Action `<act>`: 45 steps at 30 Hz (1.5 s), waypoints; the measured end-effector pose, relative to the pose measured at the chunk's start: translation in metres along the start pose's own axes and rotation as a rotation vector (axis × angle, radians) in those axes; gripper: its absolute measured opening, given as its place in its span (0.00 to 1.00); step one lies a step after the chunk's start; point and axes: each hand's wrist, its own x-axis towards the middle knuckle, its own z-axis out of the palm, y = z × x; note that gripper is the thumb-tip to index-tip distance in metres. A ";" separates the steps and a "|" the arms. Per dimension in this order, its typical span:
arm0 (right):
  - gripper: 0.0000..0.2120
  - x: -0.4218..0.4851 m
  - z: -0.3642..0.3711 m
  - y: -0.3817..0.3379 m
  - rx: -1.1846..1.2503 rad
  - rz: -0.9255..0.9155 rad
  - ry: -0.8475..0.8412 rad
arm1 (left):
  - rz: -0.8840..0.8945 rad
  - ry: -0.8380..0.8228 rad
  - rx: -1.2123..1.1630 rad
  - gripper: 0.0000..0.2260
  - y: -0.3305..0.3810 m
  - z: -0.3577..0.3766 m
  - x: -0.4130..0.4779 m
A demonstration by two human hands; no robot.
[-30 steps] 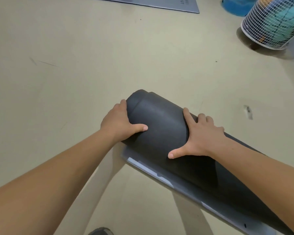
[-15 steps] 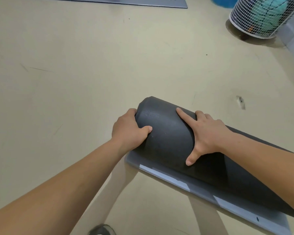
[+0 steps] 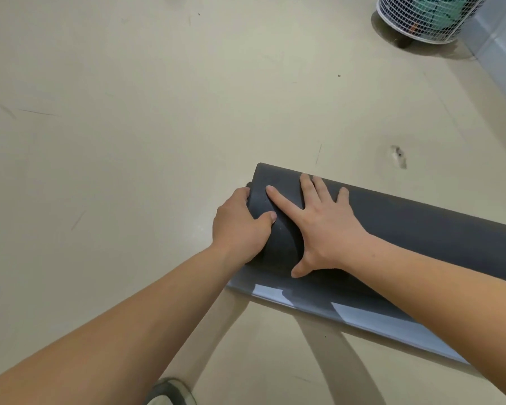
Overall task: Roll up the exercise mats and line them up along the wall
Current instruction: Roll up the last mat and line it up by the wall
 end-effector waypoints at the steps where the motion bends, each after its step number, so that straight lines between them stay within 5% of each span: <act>1: 0.77 -0.004 0.002 0.000 -0.001 0.007 -0.007 | -0.001 -0.015 -0.010 0.20 0.000 0.003 -0.001; 8: 0.74 -0.018 -0.001 0.020 -0.021 -0.030 -0.033 | -0.027 -0.240 -0.010 0.28 -0.011 -0.006 0.002; 14: 0.75 -0.029 -0.001 0.020 0.045 0.038 -0.092 | 0.028 -0.224 0.205 0.28 -0.019 -0.016 -0.017; 18: 0.72 -0.058 0.020 -0.005 0.011 0.064 -0.009 | -0.086 -0.294 0.029 0.40 -0.003 -0.028 -0.013; 23: 0.70 -0.079 0.027 -0.016 -0.012 0.033 0.018 | -0.093 -0.334 -0.164 0.23 0.001 -0.017 -0.029; 27: 0.72 -0.077 0.000 0.025 0.015 -0.031 -0.011 | 0.013 -0.308 -0.022 0.24 -0.006 -0.023 -0.030; 32: 0.77 -0.074 -0.003 0.062 0.121 0.070 -0.246 | 0.072 -0.273 0.150 0.26 -0.010 -0.022 -0.033; 45: 0.70 -0.105 0.046 0.098 0.103 0.445 0.082 | 0.304 -0.243 0.408 0.22 0.076 0.043 0.018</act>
